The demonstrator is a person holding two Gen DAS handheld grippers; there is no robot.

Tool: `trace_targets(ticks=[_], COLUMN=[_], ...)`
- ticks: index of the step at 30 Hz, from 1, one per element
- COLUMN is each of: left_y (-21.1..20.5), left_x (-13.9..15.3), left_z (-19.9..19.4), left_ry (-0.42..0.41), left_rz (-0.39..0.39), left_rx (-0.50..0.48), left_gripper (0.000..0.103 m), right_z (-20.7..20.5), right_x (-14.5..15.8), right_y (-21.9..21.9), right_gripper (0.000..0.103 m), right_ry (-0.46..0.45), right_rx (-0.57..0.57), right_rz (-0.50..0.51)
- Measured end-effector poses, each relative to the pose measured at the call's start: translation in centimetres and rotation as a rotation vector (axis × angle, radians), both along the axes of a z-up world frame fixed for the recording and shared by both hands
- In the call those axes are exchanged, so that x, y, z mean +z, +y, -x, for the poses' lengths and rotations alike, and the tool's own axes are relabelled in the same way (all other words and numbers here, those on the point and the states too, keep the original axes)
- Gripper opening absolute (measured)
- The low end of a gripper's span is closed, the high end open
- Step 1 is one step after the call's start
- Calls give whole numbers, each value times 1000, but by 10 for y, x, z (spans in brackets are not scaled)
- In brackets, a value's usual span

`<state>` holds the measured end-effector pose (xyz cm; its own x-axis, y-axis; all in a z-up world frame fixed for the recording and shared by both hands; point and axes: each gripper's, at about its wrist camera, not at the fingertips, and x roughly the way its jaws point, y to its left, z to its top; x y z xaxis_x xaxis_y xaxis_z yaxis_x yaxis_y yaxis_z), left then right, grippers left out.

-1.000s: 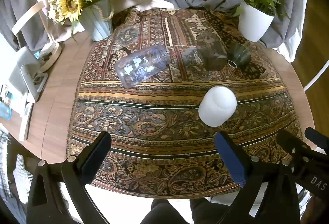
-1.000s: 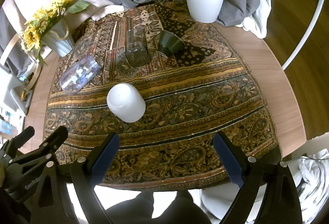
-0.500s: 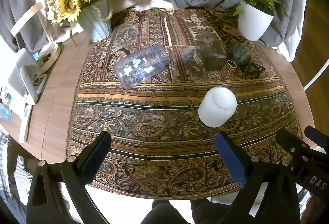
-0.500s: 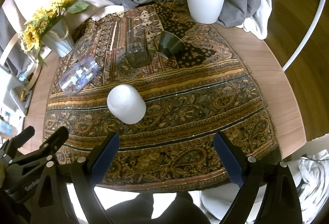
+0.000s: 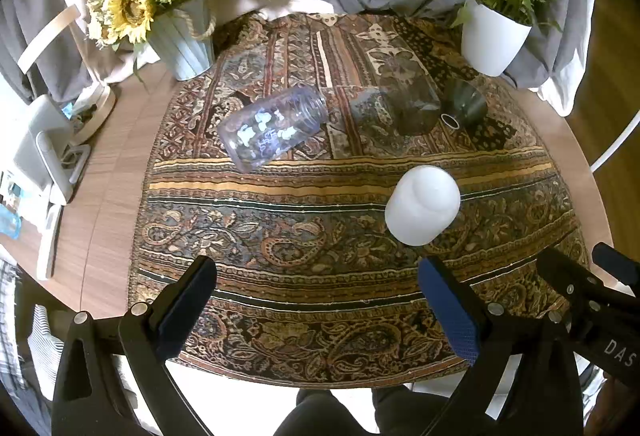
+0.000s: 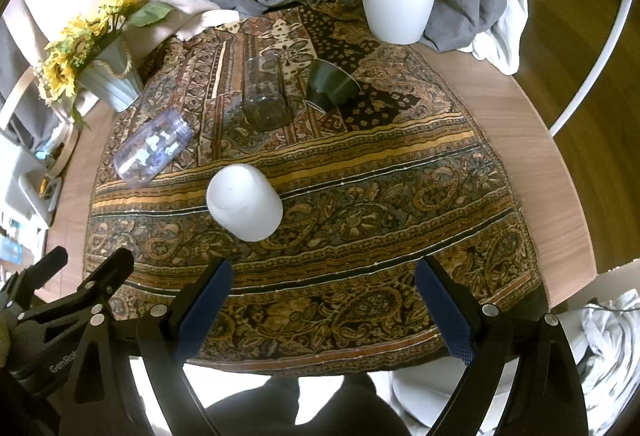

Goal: Flip cup upside down

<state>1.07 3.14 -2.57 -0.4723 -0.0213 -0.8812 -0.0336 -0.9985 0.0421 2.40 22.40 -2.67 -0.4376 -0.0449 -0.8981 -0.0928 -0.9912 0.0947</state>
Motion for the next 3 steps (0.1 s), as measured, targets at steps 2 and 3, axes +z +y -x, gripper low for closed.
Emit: trace_targets(ticks=[2,3], left_y=[0,0], left_x=[0,0], left_z=[0,0], left_ry=[0,0], left_rz=[2,0], left_rx=[-3,0], left_gripper=[103,103], right_z=[0,0], right_x=[0,0], right_y=[0,0], right_gripper=[93,93], right_ry=[0,0], right_rx=[1,1], right_rz=[1,0])
